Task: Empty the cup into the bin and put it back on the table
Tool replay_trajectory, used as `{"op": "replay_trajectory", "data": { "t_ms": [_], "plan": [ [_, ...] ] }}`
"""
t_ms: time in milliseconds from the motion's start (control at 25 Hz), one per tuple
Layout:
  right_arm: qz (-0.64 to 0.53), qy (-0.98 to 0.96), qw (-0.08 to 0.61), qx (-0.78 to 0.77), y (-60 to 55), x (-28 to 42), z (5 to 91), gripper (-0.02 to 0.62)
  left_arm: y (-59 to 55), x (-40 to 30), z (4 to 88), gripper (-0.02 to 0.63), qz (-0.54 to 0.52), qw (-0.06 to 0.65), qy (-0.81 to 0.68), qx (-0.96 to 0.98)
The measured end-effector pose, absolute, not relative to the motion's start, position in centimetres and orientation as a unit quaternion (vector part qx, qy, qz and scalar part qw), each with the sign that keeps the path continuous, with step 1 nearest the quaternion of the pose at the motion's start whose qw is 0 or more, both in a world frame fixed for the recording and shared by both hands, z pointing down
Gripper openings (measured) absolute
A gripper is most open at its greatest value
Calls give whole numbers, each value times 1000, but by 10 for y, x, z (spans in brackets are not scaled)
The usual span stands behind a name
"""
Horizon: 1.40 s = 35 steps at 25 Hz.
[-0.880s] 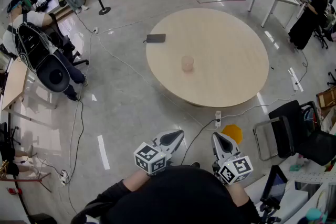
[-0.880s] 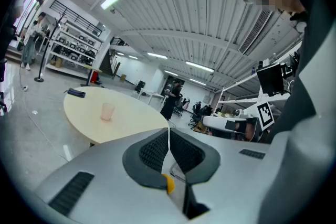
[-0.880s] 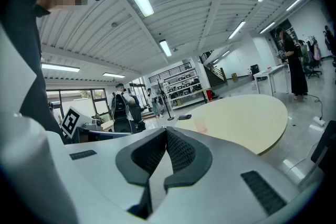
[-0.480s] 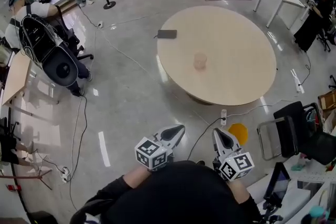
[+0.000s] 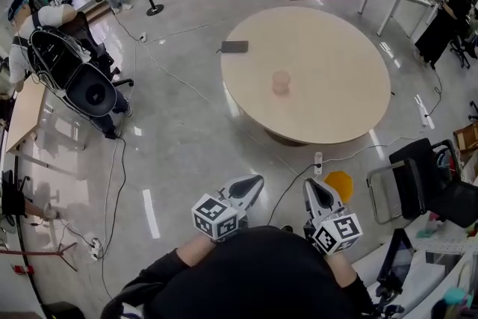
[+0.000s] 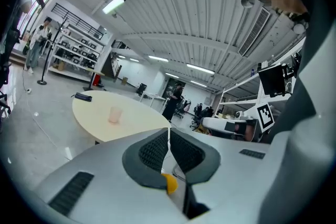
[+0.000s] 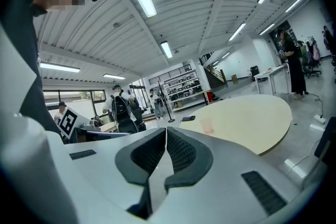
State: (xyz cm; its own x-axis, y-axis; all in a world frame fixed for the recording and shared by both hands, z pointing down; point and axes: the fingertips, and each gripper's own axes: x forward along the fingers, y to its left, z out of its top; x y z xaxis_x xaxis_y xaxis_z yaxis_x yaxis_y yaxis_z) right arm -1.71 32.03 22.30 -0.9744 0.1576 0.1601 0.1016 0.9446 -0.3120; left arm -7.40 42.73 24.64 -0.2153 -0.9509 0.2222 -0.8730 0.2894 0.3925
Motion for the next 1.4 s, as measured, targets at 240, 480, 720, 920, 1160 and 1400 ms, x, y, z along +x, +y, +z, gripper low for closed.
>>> {"op": "replay_trajectory", "data": {
  "t_ms": [240, 480, 720, 920, 1160, 1400],
  "plan": [
    [169, -980, 90, -49, 286, 16, 229, 17, 400, -51, 242, 28, -98, 198, -780, 586],
    [181, -979, 81, -36, 252, 39, 238, 17, 366, -23, 253, 29, -91, 204, -771, 596],
    [189, -976, 100, -34, 241, 22, 252, 17, 362, -40, 268, 29, -102, 224, -772, 586],
    [188, -975, 111, -39, 242, -31, 256, 17, 356, -89, 267, 29, -106, 220, -765, 596],
    [182, -976, 119, -24, 262, -114, 262, 17, 377, -178, 268, 29, -107, 211, -761, 604],
    [181, -973, 143, -1, 278, -165, 272, 17, 391, -232, 280, 31, -110, 227, -742, 621]
  ]
}}
